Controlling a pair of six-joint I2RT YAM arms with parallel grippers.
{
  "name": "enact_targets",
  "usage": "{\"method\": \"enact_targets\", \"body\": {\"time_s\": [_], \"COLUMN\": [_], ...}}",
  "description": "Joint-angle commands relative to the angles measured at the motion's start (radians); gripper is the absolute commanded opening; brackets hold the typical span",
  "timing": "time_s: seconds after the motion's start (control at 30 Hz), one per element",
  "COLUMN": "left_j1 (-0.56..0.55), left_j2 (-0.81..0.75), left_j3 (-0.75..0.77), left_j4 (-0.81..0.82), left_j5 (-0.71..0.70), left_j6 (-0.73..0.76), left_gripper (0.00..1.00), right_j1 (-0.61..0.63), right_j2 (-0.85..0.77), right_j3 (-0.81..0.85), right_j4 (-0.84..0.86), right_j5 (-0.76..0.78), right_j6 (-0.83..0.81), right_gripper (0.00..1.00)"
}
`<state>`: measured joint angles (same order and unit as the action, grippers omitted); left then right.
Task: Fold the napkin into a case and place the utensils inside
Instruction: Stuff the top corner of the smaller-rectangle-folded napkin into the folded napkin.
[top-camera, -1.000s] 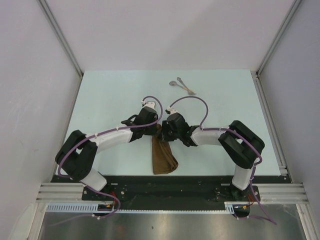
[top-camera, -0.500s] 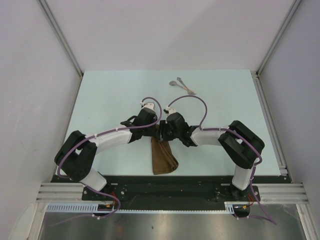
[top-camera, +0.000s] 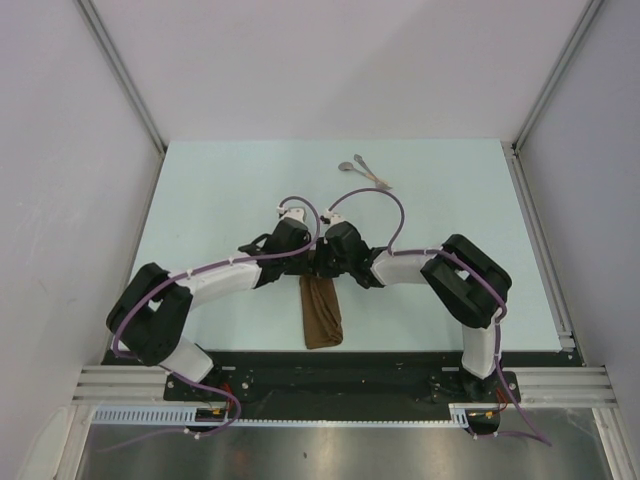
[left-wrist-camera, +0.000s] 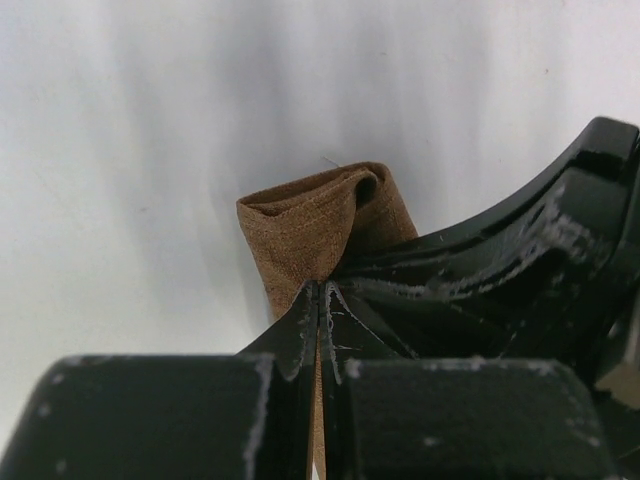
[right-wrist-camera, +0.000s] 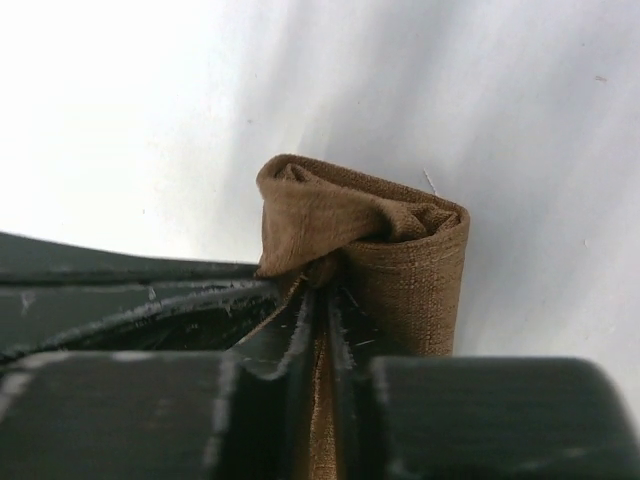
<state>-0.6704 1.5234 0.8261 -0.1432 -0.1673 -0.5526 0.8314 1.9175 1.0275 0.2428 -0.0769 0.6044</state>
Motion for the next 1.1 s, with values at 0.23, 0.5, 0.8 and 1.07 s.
{"method": "enact_targets", "body": {"time_s": [0.23,0.5,0.8,1.07], "left_j1": [0.000,0.032,0.072,0.074], "left_j2": [-0.052,-0.037,-0.049,-0.069], "left_j3": [-0.077,-0.042,-0.035,-0.041], "left_j4": [0.073,0.022,0.004,0.008], "left_j5": [0.054,0.022,0.020,0.041], "left_j6": [-0.050,-0.043,-0.072,-0.081], "left_gripper": [0.00,0.00,0.00,0.00], "right_j1": [-0.087,-0.081,-0.084,-0.106], "right_j2": [0.047,0.130,0.092,0.058], "right_j3": [-0.014,0.003,-0.073,-0.075], "right_j4": [0.297,0.394,0.405,0.342], "right_j5": [-0.098,-0.155,-0.259,-0.296], "right_j6": [0.313,0.393,0.350,0.330], "right_gripper": [0.00,0.03,0.24,0.30]}}
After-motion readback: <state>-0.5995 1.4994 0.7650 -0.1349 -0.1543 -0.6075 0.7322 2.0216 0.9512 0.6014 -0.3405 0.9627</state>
